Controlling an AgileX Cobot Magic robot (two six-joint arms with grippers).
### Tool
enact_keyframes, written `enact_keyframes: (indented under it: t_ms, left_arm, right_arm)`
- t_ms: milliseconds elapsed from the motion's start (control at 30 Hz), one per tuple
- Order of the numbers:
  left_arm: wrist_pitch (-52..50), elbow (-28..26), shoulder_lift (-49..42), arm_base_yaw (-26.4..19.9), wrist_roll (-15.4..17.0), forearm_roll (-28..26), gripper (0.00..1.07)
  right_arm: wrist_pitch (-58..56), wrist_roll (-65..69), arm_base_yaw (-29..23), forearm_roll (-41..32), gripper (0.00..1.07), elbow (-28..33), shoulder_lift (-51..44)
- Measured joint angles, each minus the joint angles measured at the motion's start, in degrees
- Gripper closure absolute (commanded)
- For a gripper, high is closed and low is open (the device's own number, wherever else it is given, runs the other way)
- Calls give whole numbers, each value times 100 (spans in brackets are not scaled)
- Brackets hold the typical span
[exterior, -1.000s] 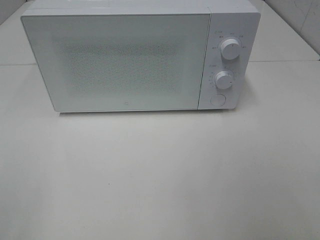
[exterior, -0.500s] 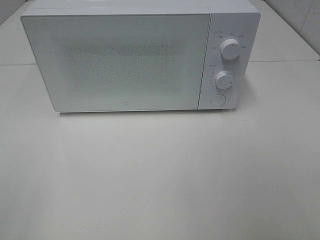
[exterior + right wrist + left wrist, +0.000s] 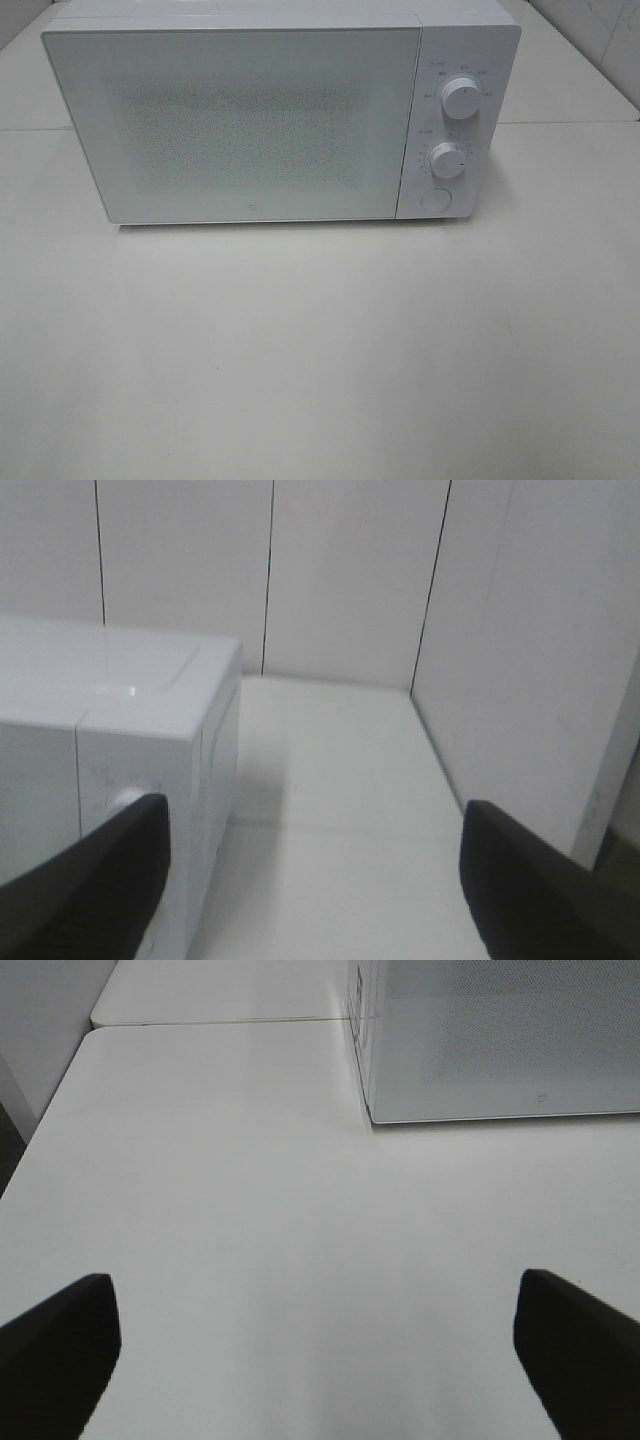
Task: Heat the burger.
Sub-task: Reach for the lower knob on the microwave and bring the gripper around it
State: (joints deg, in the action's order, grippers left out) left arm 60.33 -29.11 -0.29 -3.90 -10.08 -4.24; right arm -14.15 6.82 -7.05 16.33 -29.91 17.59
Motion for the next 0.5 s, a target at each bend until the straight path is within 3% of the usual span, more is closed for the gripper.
enact_keyframes:
  t_ms: [167,333,500]
  left_arm:
    - [0,0,0,0,0,0,4]
    - [0,0,0,0,0,0,4]
    - [0,0,0,0,0,0,4]
  right_arm:
    - [1186,0,0,395,31,149,865]
    - [1662,0,0,413,31,315,1610]
    - [2956,0,6,384,31,527,2865]
